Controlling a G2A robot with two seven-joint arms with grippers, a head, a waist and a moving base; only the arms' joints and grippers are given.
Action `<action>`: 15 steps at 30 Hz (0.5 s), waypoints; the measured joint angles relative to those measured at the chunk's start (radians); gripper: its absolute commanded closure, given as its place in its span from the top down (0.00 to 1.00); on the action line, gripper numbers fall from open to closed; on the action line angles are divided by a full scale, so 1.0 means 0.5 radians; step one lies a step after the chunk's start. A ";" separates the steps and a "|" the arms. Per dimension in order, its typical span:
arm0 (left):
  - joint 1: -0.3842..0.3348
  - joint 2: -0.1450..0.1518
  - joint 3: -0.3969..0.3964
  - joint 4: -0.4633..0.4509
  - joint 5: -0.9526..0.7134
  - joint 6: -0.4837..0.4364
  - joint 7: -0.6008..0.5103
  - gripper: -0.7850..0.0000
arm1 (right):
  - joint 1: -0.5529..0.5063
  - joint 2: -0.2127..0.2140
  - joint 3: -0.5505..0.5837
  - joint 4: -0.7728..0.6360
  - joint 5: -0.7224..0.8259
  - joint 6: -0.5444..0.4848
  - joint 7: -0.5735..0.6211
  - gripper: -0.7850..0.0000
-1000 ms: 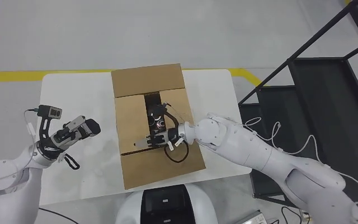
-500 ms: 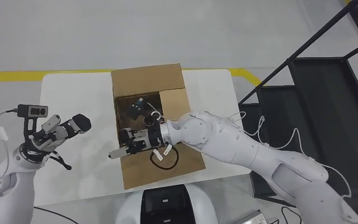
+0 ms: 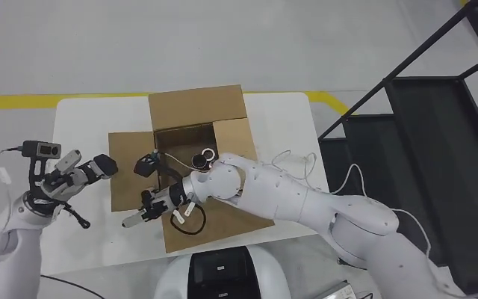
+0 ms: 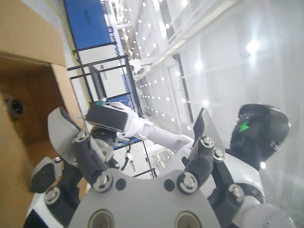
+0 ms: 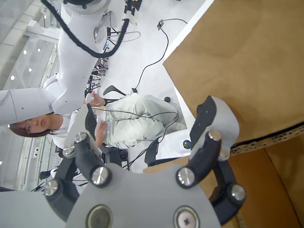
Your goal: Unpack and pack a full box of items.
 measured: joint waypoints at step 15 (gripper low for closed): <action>-0.384 -0.027 0.574 0.457 0.934 0.287 0.472 1.00 | -0.475 0.356 0.709 -0.796 -0.370 -0.145 -0.018 1.00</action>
